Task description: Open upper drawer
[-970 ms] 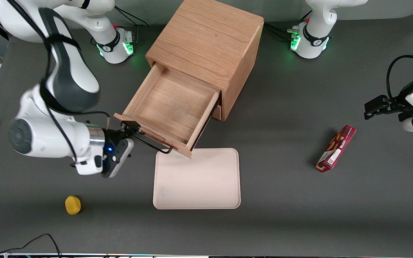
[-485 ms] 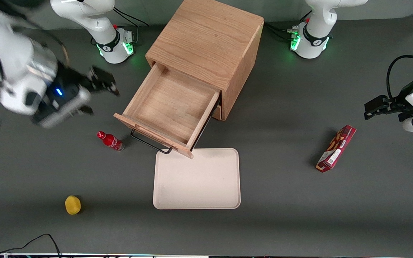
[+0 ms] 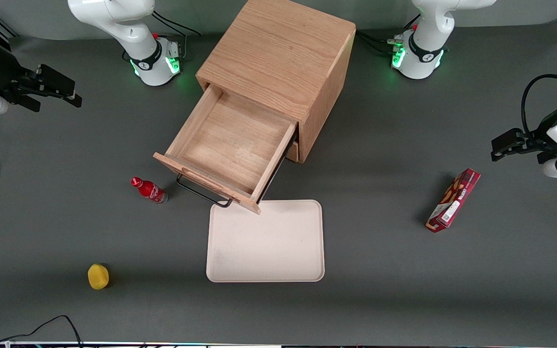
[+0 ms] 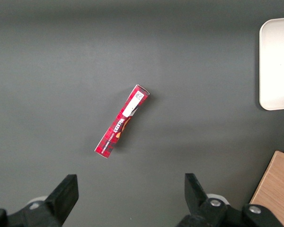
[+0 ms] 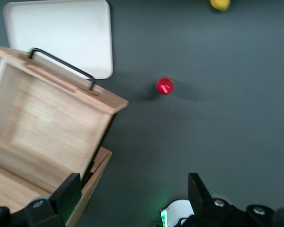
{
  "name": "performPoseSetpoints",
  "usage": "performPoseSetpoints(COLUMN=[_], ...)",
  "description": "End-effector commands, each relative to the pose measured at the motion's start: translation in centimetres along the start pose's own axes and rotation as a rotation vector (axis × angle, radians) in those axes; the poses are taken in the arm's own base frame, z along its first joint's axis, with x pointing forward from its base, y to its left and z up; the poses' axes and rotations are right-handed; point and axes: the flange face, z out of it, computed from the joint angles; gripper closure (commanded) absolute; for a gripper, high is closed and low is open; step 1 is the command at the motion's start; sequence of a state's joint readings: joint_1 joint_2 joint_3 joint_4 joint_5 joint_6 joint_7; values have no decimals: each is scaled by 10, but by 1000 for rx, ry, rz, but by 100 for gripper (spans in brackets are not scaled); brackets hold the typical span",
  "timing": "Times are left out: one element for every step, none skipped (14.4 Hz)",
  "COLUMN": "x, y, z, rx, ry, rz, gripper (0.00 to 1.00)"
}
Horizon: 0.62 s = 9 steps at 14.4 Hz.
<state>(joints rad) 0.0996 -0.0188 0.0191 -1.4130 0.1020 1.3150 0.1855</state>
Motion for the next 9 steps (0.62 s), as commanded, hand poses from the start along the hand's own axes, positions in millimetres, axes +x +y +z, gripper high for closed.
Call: performPoseSetpoints(x=[-64, -77, -80, -77, -70, -61, -51, -42, -39], y=[18, 24, 26, 28, 28, 27, 33, 43, 45], z=[48, 71, 82, 82, 73, 67, 58, 50, 43], rx=[-27, -18, -14, -35, -73, -78, -72, -63, -57], ry=[102, 154, 177, 180, 202, 205, 209, 209, 205], rz=[63, 76, 81, 80, 73, 77, 96, 114, 120], gripper=[0, 0, 0, 0, 0, 0, 0, 0, 0])
